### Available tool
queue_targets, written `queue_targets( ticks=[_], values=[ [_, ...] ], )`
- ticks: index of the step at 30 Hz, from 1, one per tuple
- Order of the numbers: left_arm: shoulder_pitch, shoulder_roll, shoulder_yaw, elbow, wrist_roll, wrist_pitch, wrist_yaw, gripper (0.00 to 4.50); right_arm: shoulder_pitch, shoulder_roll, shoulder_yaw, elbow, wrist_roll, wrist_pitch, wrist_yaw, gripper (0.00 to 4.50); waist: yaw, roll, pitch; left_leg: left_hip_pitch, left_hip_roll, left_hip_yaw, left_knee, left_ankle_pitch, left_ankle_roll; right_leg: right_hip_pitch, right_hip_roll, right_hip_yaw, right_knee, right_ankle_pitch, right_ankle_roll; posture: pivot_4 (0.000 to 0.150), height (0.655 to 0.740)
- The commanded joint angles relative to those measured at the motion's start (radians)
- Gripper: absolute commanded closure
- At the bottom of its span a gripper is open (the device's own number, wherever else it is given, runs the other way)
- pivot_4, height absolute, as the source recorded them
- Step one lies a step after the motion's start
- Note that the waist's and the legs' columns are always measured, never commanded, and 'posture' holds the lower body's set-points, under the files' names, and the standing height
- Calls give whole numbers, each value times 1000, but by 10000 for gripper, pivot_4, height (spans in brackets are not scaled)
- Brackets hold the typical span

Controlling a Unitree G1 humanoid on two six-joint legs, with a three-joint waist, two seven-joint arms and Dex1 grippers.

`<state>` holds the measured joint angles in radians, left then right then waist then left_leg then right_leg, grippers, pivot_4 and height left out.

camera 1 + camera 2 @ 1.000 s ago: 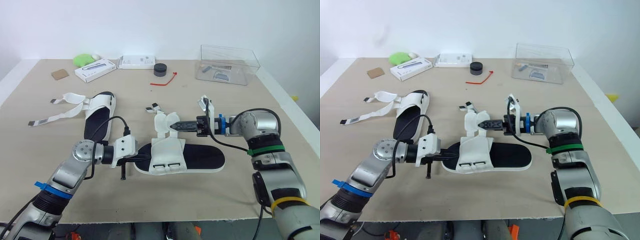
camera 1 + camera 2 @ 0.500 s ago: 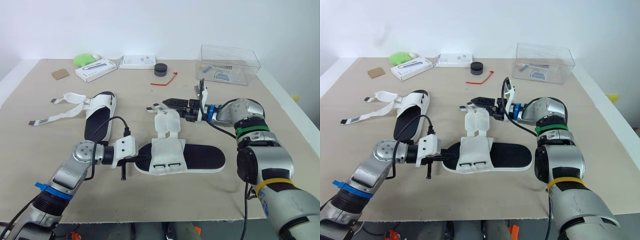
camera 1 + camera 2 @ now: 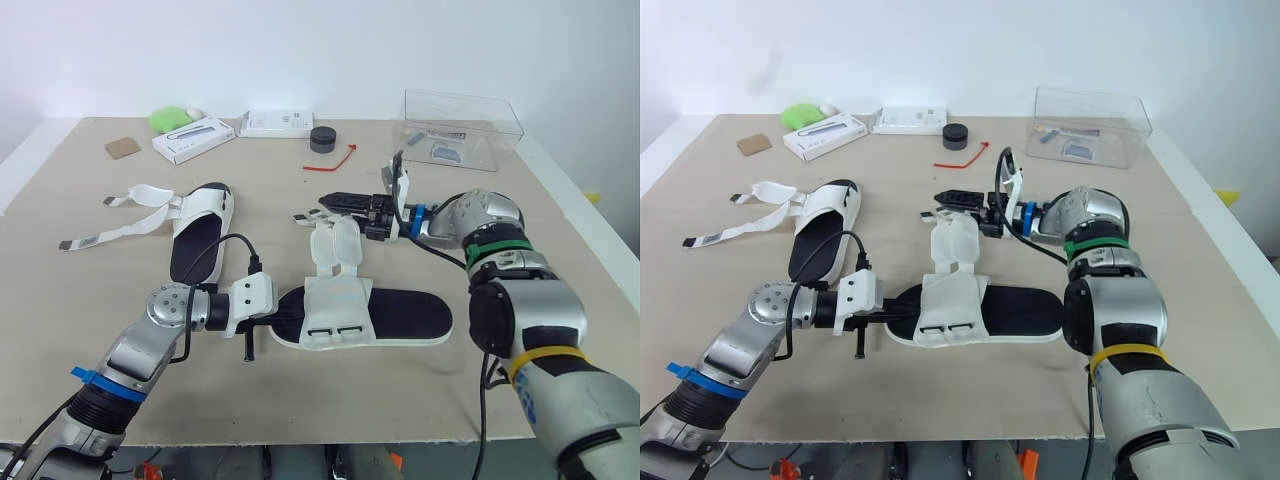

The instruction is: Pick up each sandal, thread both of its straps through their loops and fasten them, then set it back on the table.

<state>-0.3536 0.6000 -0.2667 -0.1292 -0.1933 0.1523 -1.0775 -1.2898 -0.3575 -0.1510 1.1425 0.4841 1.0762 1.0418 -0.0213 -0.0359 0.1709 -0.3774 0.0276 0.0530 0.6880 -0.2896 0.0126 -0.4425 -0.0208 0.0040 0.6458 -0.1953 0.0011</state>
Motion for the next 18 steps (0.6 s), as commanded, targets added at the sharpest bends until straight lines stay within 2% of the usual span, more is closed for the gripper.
queue_targets(
  ticks=[1, 10, 13, 14, 15, 16, 17, 18],
  values=[
    [2, -1, -8, -11, 13, -2, -1, 44787, -46, -15, 7, -39, -8, 25, 67, 0, 0, 0, 0, 0, 0, 0, 0, 0, 0, 0, 0, 0, 0, 0, 0, 1500, 7400],
    [6, -2, -15, -5, 24, -11, -2, 44787, -46, -21, 34, -62, -33, 18, 136, 0, 0, 0, 0, 0, 0, 0, 0, 0, 0, 0, 0, 0, 0, 0, 0, 1500, 7400],
    [12, -3, -17, -14, 25, -9, -1, 45000, -44, -25, 23, -59, -39, -3, 142, 14036, 0, 0, 0, 0, 0, 0, 0, 0, 0, 0, 0, 0, 0, 0, 0, 1500, 7400],
    [13, -2, -16, -15, 25, -8, -2, 45000, -43, -27, 22, -61, -40, -10, 152, 16765, 0, 0, 0, 0, 0, 0, 0, 0, 0, 0, 0, 0, 0, 0, 0, 1500, 7400],
    [14, -1, -16, -15, 25, -8, -3, 45000, -41, -29, 22, -66, -39, -20, 165, 22230, 0, 0, 0, 0, 0, 0, 0, 0, 0, 0, 0, 0, 0, 0, 0, 1500, 7400],
    [14, -1, -15, -15, 26, -9, -3, 45000, -39, -31, 25, -72, -40, -28, 176, 23397, 0, 0, 0, 0, 0, 0, 0, 0, 0, 0, 0, 0, 0, 0, 0, 1500, 7400],
    [14, 0, -15, -14, 27, -9, -4, 45000, -39, -31, 26, -74, -43, -34, 183, 28933, 0, 0, 0, 0, 0, 0, 0, 0, 0, 0, 0, 0, 0, 0, 0, 1500, 7400],
    [15, 0, -14, -14, 27, -10, -4, 45000, -34, -32, 31, -85, -46, -44, 195, 31810, 0, 0, 0, 0, 0, 0, 0, 0, 0, 0, 0, 0, 0, 0, 0, 1500, 7400]
  ],
)
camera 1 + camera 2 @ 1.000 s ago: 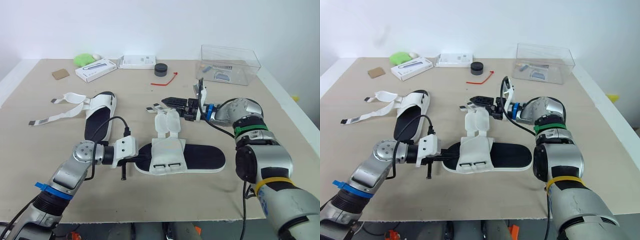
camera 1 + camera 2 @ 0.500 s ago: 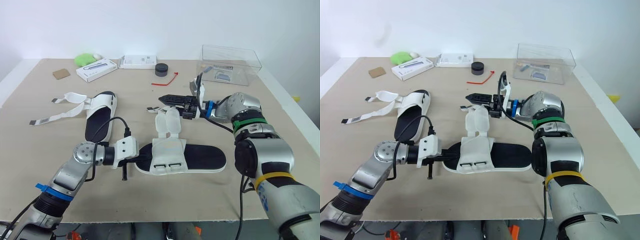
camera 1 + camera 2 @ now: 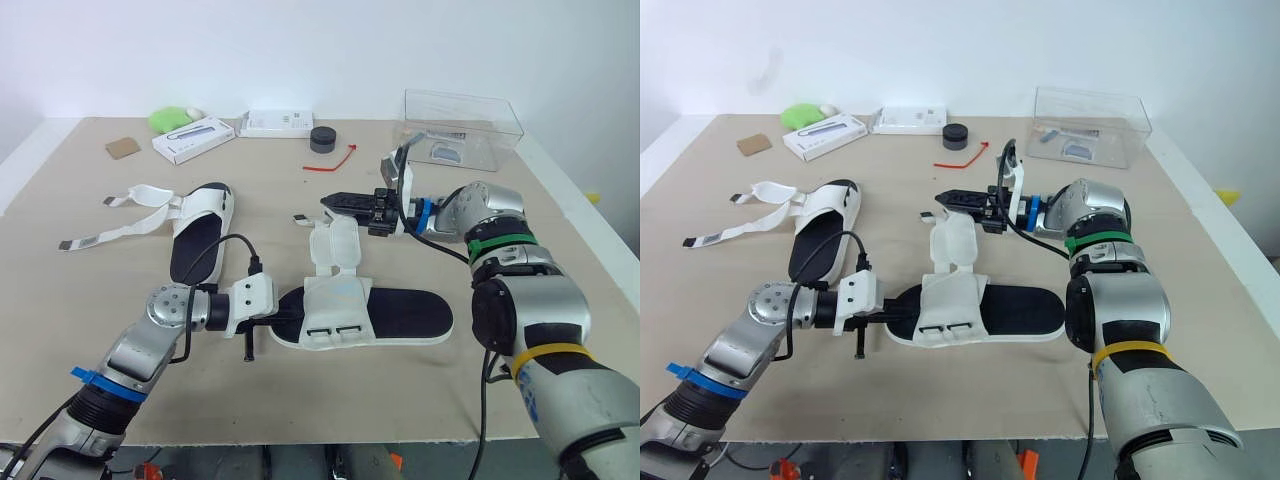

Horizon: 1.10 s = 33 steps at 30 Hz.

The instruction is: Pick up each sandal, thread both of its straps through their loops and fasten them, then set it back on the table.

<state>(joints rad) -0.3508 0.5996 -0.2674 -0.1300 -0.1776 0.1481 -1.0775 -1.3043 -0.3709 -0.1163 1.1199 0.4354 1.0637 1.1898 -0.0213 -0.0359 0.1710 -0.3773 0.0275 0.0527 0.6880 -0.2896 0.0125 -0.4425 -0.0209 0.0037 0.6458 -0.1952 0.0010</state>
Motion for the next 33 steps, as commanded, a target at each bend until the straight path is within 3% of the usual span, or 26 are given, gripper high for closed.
queue_targets(
  ticks=[1, 2, 3, 4, 12, 16, 17, 24, 28, 33],
  values=[
    [13, 1, -12, -14, 11, -5, -4, 45000, -15, -19, 0, -72, 0, -42, 55, 36943, 0, 0, 0, 0, 0, 0, 0, 0, 0, 0, 0, 0, 0, 0, 0, 1500, 7400],
    [14, 2, -12, -15, 11, -5, -4, 45000, -8, -19, 0, -85, -2, -57, 63, 36943, 0, 0, 0, 0, 0, 0, 0, 0, 0, 0, 0, 0, 0, 0, 0, 1500, 7400],
    [16, 3, -12, -17, 11, -5, -4, 45000, 4, -18, 5, -110, -7, -87, 70, 42418, 0, 0, 0, 0, 0, 0, 0, 0, 0, 0, 0, 0, 0, 0, 0, 1500, 7400],
    [18, 3, -13, -18, 12, -6, -4, 45000, 16, -19, 10, -133, -11, -103, 74, 44571, 0, 0, 0, 0, 0, 0, 0, 0, 0, 0, 0, 0, 0, 0, 0, 1500, 7400],
    [28, 6, -14, -26, 13, -10, -3, 45000, 325, -58, 152, -663, -123, -590, 130, 44571, 1, 1, 1, 0, 0, -1, -1, -1, -1, 0, 0, -1, 0, -1, 1, 1500, 7400],
    [24, 5, -16, -13, 14, -15, -8, 45000, 481, -59, 174, -865, -187, -984, 118, 44571, 0, 1, 1, 0, 0, -1, -1, -1, -2, 0, 0, -1, 0, -1, 2, 1500, 7400],
    [22, 4, -17, -10, 14, -16, -9, 45000, 501, -59, 179, -878, -211, -1070, 104, 44571, 1, 1, 1, 0, 0, -1, -1, -1, -2, 0, 0, -1, -1, -1, 2, 1500, 7400],
    [-7, -6, -28, 23, 15, -26, -25, 45000, 542, -154, 300, -739, -445, -2255, 87, 44571, 1, 1, 1, 3, -1, 1, 0, -1, -2, 1, 0, -1, 0, -2, 3, 1500, 7400],
    [-17, -11, -32, 32, 15, -29, -34, 45000, 481, -174, 315, -598, -563, -2612, -11, 44571, 0, 1, 1, 6, -2, 4, 0, -1, -2, 3, -1, 1, 0, -2, 3, 1500, 7400],
    [-27, -19, -34, 47, 17, -32, -44, 45000, 426, -193, 306, -543, -706, -2678, -156, 44571, 0, 1, 1, 9, -1, 9, 0, 0, -3, 3, 0, 9, 1, -1, 2, 1500, 7400]
  ],
)
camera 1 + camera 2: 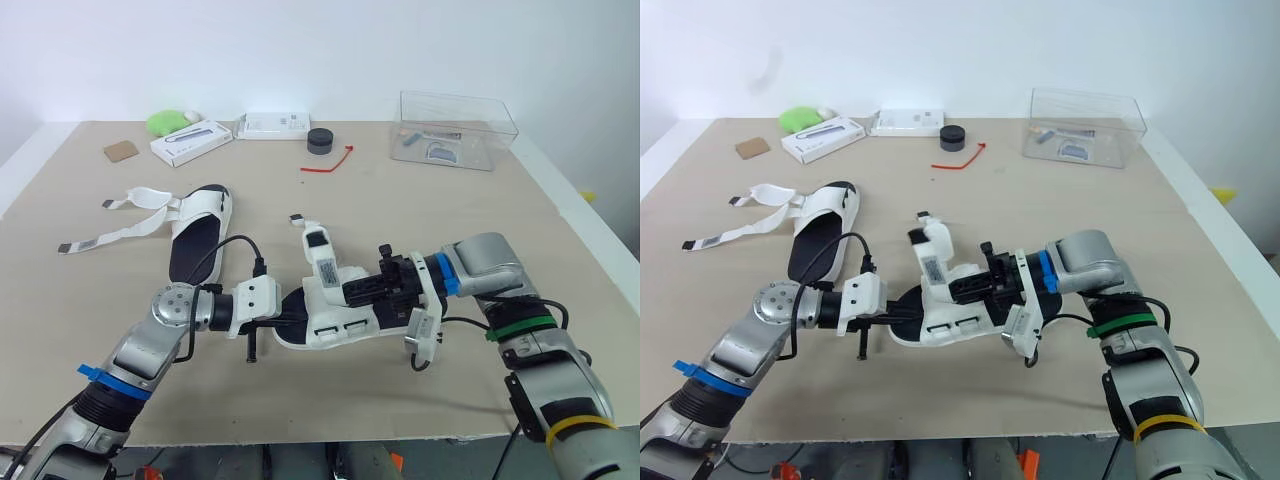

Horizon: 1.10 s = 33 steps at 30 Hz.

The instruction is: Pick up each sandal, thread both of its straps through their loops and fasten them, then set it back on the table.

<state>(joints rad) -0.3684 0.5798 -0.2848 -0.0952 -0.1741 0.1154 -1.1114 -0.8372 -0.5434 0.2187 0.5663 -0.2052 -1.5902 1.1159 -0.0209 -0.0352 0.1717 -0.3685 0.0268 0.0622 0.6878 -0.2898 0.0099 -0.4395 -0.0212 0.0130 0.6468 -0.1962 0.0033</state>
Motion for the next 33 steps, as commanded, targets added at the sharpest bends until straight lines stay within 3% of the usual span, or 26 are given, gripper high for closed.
queue_targets(
  ticks=[1, 10, 24, 27, 30, 32, 33],
  values=[
    [-12, 0, -16, 15, 14, 0, -12, 45000, -49, -28, -31, 13, -96, -24, -112, 44571, 0, 0, 0, 0, 0, 0, 0, 0, 0, 0, 0, 0, 0, 0, 0, 1500, 7400],
    [-46, -25, -1, 80, 37, -24, 17, 45000, -101, -81, -12, 84, -285, -24, -353, 44571, 0, 0, 0, 0, 0, 3, 0, 0, 0, -1, 0, 3, 0, 0, -1, 1500, 7400],
    [-139, -59, 4, 222, 70, -95, 42, 45000, -137, -139, 93, 173, -302, 63, -522, 44571, -1, 0, 0, 1, 0, 5, 0, 2, 1, -1, 1, 5, 0, 3, 1, 1500, 7400],
    [-146, -61, 1, 230, 67, -96, 33, 45000, -118, -168, 171, 169, -229, 108, -501, 44571, -2, 0, 0, 1, 0, 5, 0, 2, 1, -1, 1, 5, 0, 3, 1, 1500, 7400],
    [-144, -60, -1, 229, 64, -95, 23, 45000, -95, -212, 249, 139, -137, 147, -473, 35087, -2, 0, 0, 1, 0, 5, 0, 2, 1, -1, 1, 5, 0, 3, 1, 1500, 7400],
    [-141, -58, -1, 229, 64, -97, 19, 45000, -77, -244, 296, 106, -52, 194, -440, 24916, -2, 0, 0, 0, 0, 5, 0, 1, 2, -1, 0, 6, 0, 3, 1, 1500, 7400],
    [-138, -56, -2, 227, 65, -98, 18, 45000, -64, -269, 322, 89, -4, 221, -411, 23555, -2, 0, 0, 0, 0, 5, 0, 1, 2, -1, 0, 6, 0, 3, 1, 1500, 7400]
  ],
)
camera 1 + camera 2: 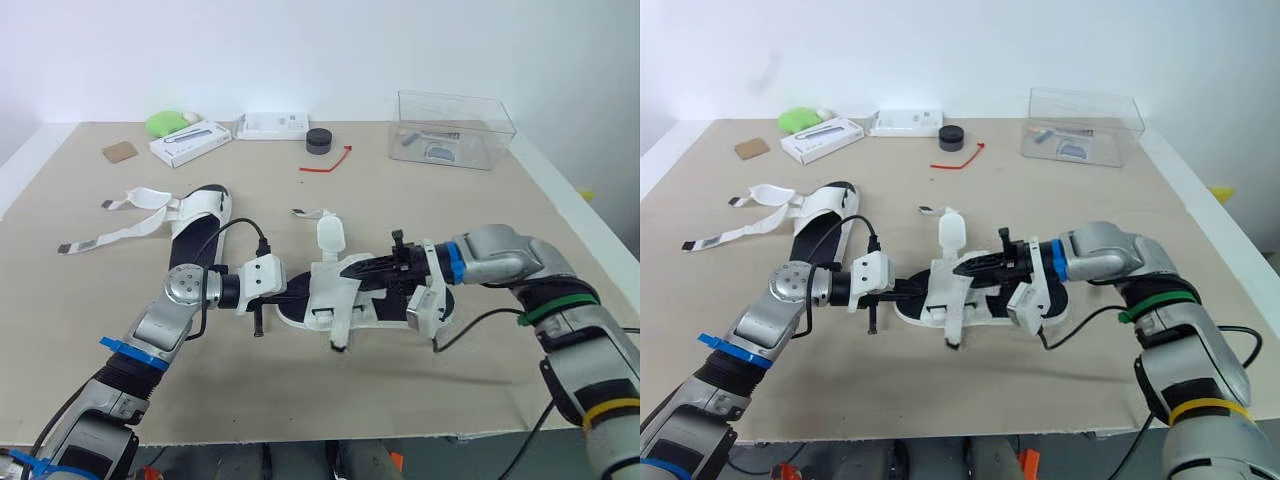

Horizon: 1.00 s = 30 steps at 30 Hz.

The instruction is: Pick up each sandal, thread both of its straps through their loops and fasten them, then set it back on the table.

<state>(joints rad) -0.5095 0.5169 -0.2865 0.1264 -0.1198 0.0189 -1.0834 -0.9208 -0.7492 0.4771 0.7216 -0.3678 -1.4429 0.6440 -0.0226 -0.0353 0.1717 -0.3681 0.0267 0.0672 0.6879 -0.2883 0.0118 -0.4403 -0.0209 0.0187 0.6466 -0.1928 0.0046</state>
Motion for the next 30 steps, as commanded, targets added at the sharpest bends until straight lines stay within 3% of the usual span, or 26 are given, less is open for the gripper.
queue_targets(
  ticks=[1, 5, 11, 15, 19, 25, 30],
  values=[
    [5, 7, 0, 6, 11, -2, -12, 45000, 30, -86, 83, -83, 203, 96, 89, 19347, 0, 0, 0, 0, 0, 0, 0, 0, 0, 0, 0, 0, 0, 0, 0, 1500, 7400],
    [10, 9, -2, 1, 13, 0, -17, 45000, 93, -182, 114, -178, 423, 252, 235, 850, 1, 0, 0, 0, 0, 0, 0, 0, 0, 0, 0, 0, 0, 0, 0, 1500, 7400],
    [20, 15, 1, -9, 13, 5, -23, 45000, 261, -346, -16, -554, 878, 893, 458, 363, 0, 0, 0, 0, 1, 0, 0, -1, 1, 0, -2, 0, 0, 0, 0, 1500, 7400],
    [25, 21, 3, -15, 13, 11, -29, 45000, 393, -490, -82, -888, 1267, 1441, 395, 363, 4, 1, 0, -1, 2, -2, 0, 0, 1, 0, -2, -2, 0, 0, -1, 1500, 7400],
    [22, 23, 3, -13, 13, 14, -34, 45000, 491, -604, -127, -1037, 1560, 1874, 314, 363, 5, 1, 0, -1, 3, -4, 0, -1, 1, 0, -2, -5, 0, -1, -2, 1500, 7400],
    [9, 19, 0, -4, 13, 13, -46, 45000, 656, -545, -232, -1085, 1732, 2158, 115, 363, 6, 0, 0, -3, 3, -4, 1, -1, 1, -1, -1, -5, -1, -5, 6, 1500, 7400],
    [3, 17, -2, -1, 13, 13, -55, 45000, 703, -423, -288, -1067, 1559, 2157, 59, 363, 5, -1, -1, -4, 2, -4, 1, -1, 1, -1, 1, -4, -1, -6, 9, 1500, 7400]
  ],
)
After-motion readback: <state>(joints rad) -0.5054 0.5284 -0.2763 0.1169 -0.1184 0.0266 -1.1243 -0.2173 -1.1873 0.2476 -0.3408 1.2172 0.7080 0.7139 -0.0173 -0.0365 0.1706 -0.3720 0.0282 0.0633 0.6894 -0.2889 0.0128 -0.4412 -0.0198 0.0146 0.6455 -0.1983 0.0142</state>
